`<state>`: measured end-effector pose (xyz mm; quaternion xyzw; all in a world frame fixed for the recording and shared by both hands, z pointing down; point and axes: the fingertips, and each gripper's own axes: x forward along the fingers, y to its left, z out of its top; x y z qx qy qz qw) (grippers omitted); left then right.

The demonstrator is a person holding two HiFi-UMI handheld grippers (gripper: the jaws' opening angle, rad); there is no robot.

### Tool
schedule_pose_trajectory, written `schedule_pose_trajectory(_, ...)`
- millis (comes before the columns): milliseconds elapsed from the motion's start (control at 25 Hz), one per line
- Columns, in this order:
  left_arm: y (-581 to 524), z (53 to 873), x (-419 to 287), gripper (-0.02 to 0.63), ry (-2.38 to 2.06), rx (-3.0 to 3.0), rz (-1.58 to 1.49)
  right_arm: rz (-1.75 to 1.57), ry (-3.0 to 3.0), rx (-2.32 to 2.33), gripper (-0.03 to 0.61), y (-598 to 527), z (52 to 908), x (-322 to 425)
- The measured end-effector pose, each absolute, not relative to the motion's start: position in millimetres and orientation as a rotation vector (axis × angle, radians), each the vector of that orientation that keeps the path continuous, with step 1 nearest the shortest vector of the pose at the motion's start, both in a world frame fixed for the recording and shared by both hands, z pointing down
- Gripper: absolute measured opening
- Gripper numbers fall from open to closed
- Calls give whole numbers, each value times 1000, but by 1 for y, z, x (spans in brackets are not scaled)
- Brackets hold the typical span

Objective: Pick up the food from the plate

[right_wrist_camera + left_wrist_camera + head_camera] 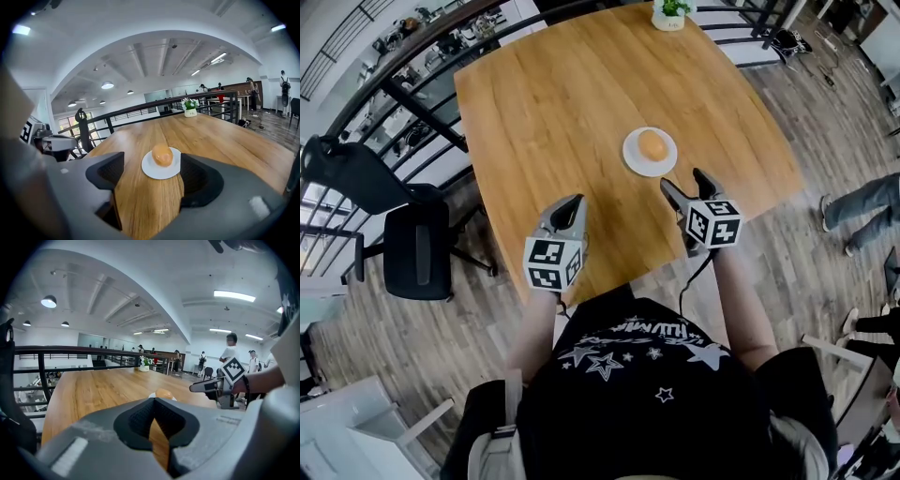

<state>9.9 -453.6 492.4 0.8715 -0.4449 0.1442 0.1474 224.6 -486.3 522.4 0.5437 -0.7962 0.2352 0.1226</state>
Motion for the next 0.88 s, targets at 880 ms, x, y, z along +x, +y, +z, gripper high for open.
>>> schedule_pose_trajectory(880, -514, 533, -12, 2, -1261, 2409, 440, 650, -2170, 1453, 379, -583, 598, 207)
